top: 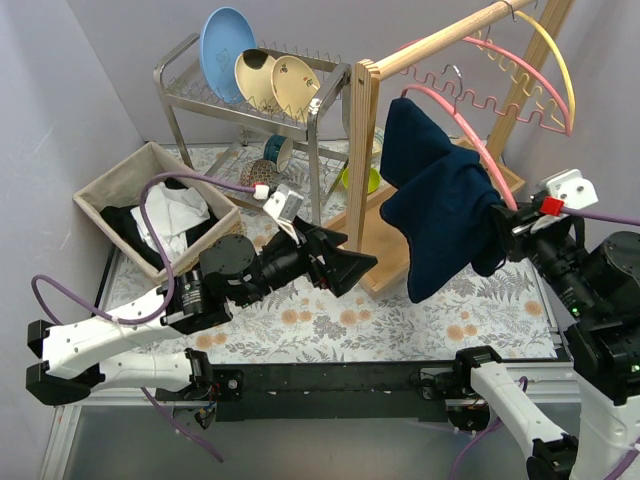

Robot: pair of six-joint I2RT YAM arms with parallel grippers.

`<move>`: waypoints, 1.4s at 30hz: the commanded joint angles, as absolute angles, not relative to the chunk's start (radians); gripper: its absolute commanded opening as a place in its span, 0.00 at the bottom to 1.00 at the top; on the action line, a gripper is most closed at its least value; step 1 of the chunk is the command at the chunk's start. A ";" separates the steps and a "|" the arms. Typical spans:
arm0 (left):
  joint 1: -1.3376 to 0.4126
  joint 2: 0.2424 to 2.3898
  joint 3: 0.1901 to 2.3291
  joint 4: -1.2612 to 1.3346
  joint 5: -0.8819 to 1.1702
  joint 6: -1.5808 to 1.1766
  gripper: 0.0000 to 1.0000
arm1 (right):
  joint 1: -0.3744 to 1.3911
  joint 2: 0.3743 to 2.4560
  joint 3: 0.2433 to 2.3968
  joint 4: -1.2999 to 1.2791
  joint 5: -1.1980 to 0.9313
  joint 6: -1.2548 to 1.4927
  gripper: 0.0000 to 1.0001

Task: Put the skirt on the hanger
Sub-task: Hang the hanger with skirt onto the clothesline

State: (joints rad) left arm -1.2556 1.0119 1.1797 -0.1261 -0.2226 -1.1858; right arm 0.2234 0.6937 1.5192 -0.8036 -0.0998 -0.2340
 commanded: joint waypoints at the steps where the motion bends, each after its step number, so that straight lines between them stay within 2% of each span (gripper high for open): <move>1: -1.253 0.971 1.105 -0.181 -0.242 -1.178 0.98 | 0.216 0.687 1.635 -0.646 -0.061 -0.235 0.01; 7: -1.253 0.931 1.062 -0.183 -0.241 -1.198 0.98 | 0.221 0.753 1.681 -0.600 -0.069 -0.224 0.01; 22: -1.253 0.864 1.005 -0.178 -0.232 -1.206 0.98 | 0.224 0.877 1.585 -0.370 -0.072 -0.210 0.01; 42: -1.253 0.807 0.945 -0.163 -0.236 -1.209 0.98 | 0.213 0.916 1.568 -0.324 -0.038 -0.201 0.01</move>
